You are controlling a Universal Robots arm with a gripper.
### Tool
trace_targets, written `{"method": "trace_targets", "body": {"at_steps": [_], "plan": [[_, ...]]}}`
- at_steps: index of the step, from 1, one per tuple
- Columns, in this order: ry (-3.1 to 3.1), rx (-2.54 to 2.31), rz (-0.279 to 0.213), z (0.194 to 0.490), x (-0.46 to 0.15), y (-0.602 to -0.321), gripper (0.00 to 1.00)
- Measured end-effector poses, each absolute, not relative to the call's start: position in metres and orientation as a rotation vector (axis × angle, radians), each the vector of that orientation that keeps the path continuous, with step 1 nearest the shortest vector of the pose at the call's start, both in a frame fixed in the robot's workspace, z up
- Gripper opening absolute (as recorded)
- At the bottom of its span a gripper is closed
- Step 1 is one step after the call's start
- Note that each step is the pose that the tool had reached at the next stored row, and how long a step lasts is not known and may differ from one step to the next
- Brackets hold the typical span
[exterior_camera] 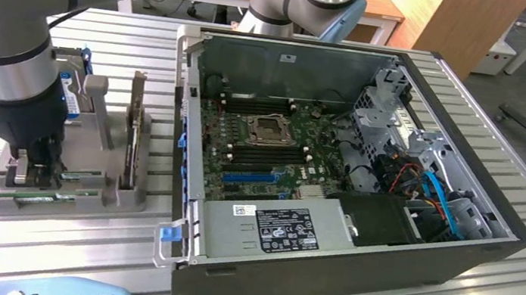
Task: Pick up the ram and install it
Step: 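Pick up the ram and move it above insertion slot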
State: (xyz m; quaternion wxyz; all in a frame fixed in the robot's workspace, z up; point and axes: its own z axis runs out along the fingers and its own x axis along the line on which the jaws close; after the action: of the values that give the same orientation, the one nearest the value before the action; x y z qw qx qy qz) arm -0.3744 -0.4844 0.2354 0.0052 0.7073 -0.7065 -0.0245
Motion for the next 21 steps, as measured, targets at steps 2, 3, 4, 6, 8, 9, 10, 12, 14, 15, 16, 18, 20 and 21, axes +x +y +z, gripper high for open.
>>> {"method": "trace_targets", "body": {"at_steps": [2, 3, 4, 6, 8, 9, 10, 12, 14, 15, 16, 18, 20, 21], "plan": [[-2.212, 2.215, -0.077, 0.233, -0.374, -0.484, 0.31], [-2.211, 2.215, -0.077, 0.232, -0.374, -0.484, 0.31], [-2.211, 2.216, -0.077, 0.231, -0.374, -0.484, 0.31], [-2.21, 2.217, -0.077, 0.23, -0.374, -0.484, 0.31], [-2.209, 2.218, -0.077, 0.228, -0.374, -0.484, 0.31], [-2.209, 2.218, -0.077, 0.227, -0.374, -0.484, 0.31], [-2.208, 2.218, -0.077, 0.226, -0.374, -0.484, 0.31], [-2.207, 2.22, -0.077, 0.224, -0.374, -0.484, 0.31], [-2.206, 2.221, -0.077, 0.223, -0.374, -0.484, 0.31], [-2.205, 2.221, -0.077, 0.222, -0.374, -0.484, 0.31], [-2.205, 2.222, -0.077, 0.221, -0.374, -0.484, 0.31], [-2.203, 2.223, -0.077, 0.219, -0.374, -0.484, 0.31], [-2.202, 2.224, -0.077, 0.217, -0.374, -0.484, 0.31], [-2.202, 2.225, -0.077, 0.216, -0.374, -0.484, 0.31]]}}
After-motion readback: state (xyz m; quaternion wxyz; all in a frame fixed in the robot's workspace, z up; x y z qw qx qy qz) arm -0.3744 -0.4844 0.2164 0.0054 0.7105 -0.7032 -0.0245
